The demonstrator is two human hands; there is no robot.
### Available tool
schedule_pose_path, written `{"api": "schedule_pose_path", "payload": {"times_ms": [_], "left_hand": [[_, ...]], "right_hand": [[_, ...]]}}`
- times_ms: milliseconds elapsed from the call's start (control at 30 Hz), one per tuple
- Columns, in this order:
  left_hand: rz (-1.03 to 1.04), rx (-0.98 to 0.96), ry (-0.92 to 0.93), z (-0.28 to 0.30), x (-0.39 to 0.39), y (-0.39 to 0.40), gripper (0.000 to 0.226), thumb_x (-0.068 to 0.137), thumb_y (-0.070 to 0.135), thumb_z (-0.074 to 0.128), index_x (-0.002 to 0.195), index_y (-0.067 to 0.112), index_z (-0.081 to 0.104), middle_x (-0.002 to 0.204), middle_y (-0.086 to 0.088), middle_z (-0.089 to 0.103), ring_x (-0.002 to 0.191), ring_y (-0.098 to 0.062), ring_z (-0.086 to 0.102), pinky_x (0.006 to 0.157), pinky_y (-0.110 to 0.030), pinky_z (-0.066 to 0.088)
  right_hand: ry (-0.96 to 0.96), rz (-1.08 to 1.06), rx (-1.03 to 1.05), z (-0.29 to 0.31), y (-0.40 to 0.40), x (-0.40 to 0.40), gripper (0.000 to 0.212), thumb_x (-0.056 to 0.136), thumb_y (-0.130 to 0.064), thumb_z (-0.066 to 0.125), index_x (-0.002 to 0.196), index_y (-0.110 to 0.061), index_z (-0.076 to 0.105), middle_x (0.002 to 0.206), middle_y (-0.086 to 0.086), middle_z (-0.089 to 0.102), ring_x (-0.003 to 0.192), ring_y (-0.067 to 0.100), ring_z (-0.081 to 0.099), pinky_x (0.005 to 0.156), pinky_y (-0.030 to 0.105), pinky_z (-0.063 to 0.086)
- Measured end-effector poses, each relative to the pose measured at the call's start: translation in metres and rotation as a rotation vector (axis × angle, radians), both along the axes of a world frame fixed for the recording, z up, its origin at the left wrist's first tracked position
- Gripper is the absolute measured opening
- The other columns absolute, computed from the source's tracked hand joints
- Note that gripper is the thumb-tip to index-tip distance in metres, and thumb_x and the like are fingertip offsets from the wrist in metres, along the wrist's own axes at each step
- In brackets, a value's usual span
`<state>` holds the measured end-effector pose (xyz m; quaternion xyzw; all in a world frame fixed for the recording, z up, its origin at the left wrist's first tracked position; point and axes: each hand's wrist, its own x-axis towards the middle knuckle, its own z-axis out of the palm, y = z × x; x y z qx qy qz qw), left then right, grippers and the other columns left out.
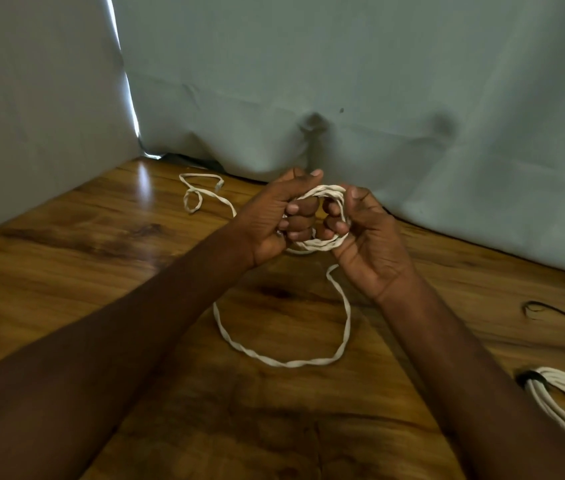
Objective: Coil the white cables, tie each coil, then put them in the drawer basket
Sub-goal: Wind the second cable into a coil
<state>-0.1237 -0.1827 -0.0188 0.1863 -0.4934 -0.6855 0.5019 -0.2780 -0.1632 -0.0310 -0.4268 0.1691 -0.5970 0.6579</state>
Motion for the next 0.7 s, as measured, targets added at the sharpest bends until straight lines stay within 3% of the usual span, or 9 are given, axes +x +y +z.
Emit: {"api": "schedule_pose_path", "payload": {"times_ms": [133,200,267,333,400,467,533,600,700], "left_hand": [[-0.108,-0.041,-0.162,0.002,-0.002,0.002,0.043,0.11,0.03,0.041,0.094,-0.004,0.061,0.052,0.001,0.042,0.044,-0.013,0.042,0.058,-0.03,0.04],[-0.033,-0.065,-0.283,0.001,-0.001,0.002,0.059,0.108,0.038,0.046,0.109,-0.019,0.06,0.056,-0.005,0.05,0.058,-0.023,0.049,0.072,-0.039,0.044],[0.033,-0.107,-0.417,0.003,0.002,0.004,0.074,0.105,0.047,0.047,0.115,-0.025,0.055,0.07,-0.017,0.055,0.064,-0.024,0.05,0.077,-0.041,0.043],[-0.009,-0.167,-0.468,0.006,0.005,0.009,0.077,0.106,0.051,0.044,0.11,-0.025,0.057,0.083,-0.02,0.054,0.066,-0.02,0.049,0.078,-0.04,0.044],[-0.046,-0.184,-0.46,0.011,0.006,0.015,0.062,0.109,0.043,0.043,0.093,-0.013,0.064,0.075,-0.015,0.055,0.066,-0.019,0.05,0.076,-0.037,0.05],[-0.129,-0.147,-0.399,0.012,0.004,0.019,0.044,0.111,0.034,0.042,0.09,-0.001,0.059,0.073,-0.011,0.048,0.061,-0.015,0.052,0.072,-0.034,0.056],[-0.244,-0.079,-0.289,0.01,0.001,0.022,0.036,0.112,0.032,0.036,0.103,0.002,0.053,0.079,-0.01,0.036,0.058,-0.01,0.048,0.071,-0.034,0.053],[-0.309,-0.02,-0.232,0.008,0.0,0.021,0.042,0.113,0.034,0.029,0.102,0.001,0.053,0.079,-0.008,0.039,0.059,-0.01,0.043,0.067,-0.032,0.047],[-0.306,-0.02,-0.253,0.005,-0.006,0.022,0.044,0.114,0.029,0.026,0.099,0.0,0.055,0.068,-0.004,0.051,0.06,-0.011,0.042,0.063,-0.028,0.045]], "right_hand": [[0.052,-0.096,0.019,0.0,0.0,-0.012,0.01,0.103,-0.011,0.046,0.103,-0.008,0.056,0.073,0.006,0.052,0.054,0.009,0.042,0.057,0.028,0.041],[0.097,-0.145,0.019,-0.003,-0.002,-0.017,0.012,0.106,-0.011,0.045,0.102,-0.008,0.056,0.073,0.008,0.052,0.055,0.013,0.046,0.063,0.033,0.042],[0.146,-0.167,-0.007,-0.005,-0.006,-0.019,0.008,0.102,-0.017,0.057,0.102,-0.009,0.058,0.077,0.013,0.05,0.068,0.027,0.046,0.073,0.04,0.043],[0.177,-0.177,-0.035,-0.005,-0.005,-0.017,0.026,0.088,-0.029,0.076,0.101,-0.01,0.063,0.083,0.017,0.049,0.085,0.037,0.036,0.081,0.048,0.039],[0.221,-0.178,-0.07,-0.005,-0.002,-0.018,0.038,0.083,-0.036,0.081,0.104,-0.009,0.064,0.093,0.023,0.05,0.096,0.041,0.037,0.082,0.048,0.037],[0.284,-0.166,-0.117,-0.005,0.0,-0.023,0.039,0.087,-0.036,0.075,0.107,-0.007,0.061,0.1,0.028,0.052,0.089,0.042,0.043,0.072,0.042,0.044],[0.289,-0.134,-0.116,-0.006,0.003,-0.027,0.033,0.089,-0.035,0.074,0.105,-0.009,0.062,0.099,0.029,0.055,0.087,0.042,0.043,0.068,0.041,0.048],[0.273,-0.111,-0.101,-0.008,0.004,-0.03,0.031,0.09,-0.034,0.075,0.105,-0.009,0.064,0.094,0.025,0.059,0.097,0.047,0.042,0.078,0.048,0.043],[0.263,-0.108,-0.077,-0.008,0.01,-0.031,0.028,0.092,-0.031,0.073,0.105,-0.008,0.062,0.086,0.015,0.061,0.094,0.035,0.049,0.083,0.047,0.041]]}}
